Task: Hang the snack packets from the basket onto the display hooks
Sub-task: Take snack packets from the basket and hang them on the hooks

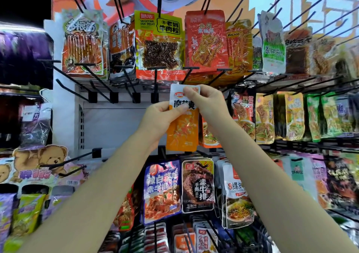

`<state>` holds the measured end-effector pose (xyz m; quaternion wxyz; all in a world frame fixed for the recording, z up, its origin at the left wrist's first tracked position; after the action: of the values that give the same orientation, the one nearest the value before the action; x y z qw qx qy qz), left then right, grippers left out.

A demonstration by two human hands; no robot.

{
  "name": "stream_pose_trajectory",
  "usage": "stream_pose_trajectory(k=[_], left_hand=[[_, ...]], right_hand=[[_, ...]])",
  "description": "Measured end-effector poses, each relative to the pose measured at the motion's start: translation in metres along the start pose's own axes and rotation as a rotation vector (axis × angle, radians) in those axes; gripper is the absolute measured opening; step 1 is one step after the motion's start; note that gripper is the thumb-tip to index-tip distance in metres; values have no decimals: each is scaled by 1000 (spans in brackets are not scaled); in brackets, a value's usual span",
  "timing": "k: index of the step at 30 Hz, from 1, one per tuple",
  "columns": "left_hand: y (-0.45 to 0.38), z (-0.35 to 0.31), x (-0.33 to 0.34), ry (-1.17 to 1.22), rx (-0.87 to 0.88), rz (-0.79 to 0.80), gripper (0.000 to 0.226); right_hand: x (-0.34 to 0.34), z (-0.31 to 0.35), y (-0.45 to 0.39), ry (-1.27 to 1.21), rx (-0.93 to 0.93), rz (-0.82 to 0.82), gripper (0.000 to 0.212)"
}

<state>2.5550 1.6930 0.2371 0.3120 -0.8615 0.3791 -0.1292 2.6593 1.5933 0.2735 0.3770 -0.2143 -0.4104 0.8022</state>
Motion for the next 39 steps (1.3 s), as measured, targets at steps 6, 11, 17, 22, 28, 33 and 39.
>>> stream_pose_trajectory(k=[6,11,17,22,28,33,39], left_hand=[[-10,7,0,-19,-35,-52,7],[-12,10,0,-24,-45,-79,11],[-13,14,-1,-24,-52,-88,8],[-10,17,-9,-98,-49,-123,12],[4,-17,-13,-1138,504,-206,76],[-15,-2,0,-1429,460,-46,83],[-21,10,-2,-1366,392,-10,78]], right_hand=[[-2,-9,-17,-12,59,-12,18],[2,-10,-21,-18,72,-20,19],[3,-18,-24,-79,155,-48,27],[-6,-19,-21,169,54,-112,21],[-18,1,14,824,-496,-152,36],[-9,-27,15,1080,-342,81,64],[-10,-32,15,1053,-305,155,61]])
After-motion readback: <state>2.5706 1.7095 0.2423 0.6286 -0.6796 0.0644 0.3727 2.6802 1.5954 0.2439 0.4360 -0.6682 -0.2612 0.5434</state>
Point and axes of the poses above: each hand's wrist, its own y-axis away from the middle knuckle, its own x-axis out of the palm, z = x × y, the point moved 7 cm from there along -y, towards the middle knuckle, and after that the axes turned 2 degrees about -x, right-handed, at the moved point
